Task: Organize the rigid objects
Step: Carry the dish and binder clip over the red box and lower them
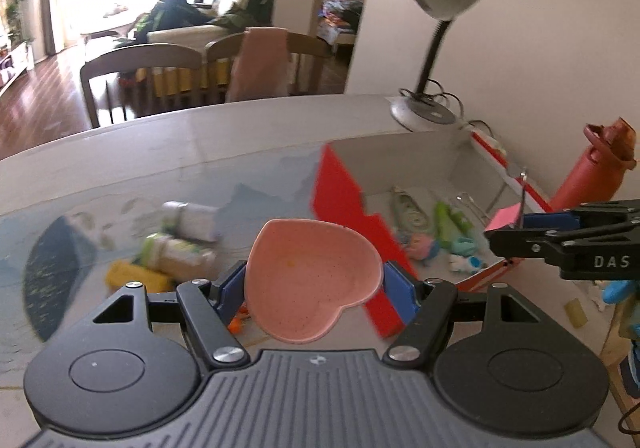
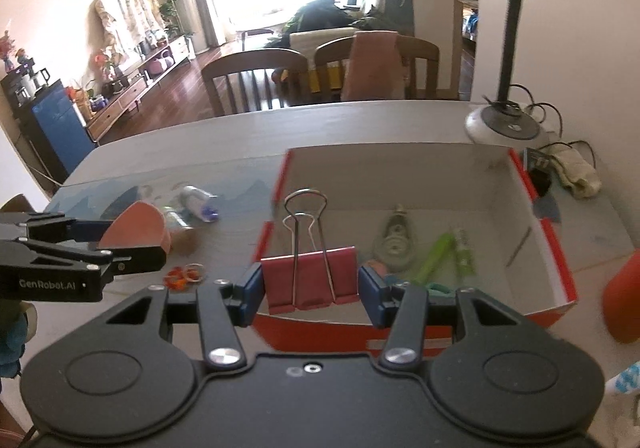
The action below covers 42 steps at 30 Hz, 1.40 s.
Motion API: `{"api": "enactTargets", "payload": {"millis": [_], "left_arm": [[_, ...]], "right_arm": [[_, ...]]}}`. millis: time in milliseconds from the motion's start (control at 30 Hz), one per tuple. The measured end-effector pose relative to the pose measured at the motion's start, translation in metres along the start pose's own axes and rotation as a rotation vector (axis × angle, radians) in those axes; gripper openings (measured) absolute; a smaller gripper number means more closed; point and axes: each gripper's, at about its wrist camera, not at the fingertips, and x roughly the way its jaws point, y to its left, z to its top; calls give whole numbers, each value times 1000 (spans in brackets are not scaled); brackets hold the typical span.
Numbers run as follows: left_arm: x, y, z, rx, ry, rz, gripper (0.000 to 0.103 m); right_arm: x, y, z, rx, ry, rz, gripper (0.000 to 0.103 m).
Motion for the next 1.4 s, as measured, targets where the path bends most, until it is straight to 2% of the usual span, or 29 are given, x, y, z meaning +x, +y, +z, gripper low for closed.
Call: {"api": "enactTargets", "payload": {"millis": [333, 600, 1067, 1400], "left_arm": [[53, -64, 40, 69, 40, -41, 72], [99, -97, 62, 133, 93, -35, 72], [183, -124, 79, 188, 208, 45, 72], [220, -127, 79, 203, 273, 88, 72]], "right_arm": [[13, -59, -2, 37, 15, -29, 50], [24, -90, -4, 39, 37, -47, 50], [57, -109, -3, -28, 103, -63, 50], [86, -104, 1, -77, 146, -82, 49]]}}
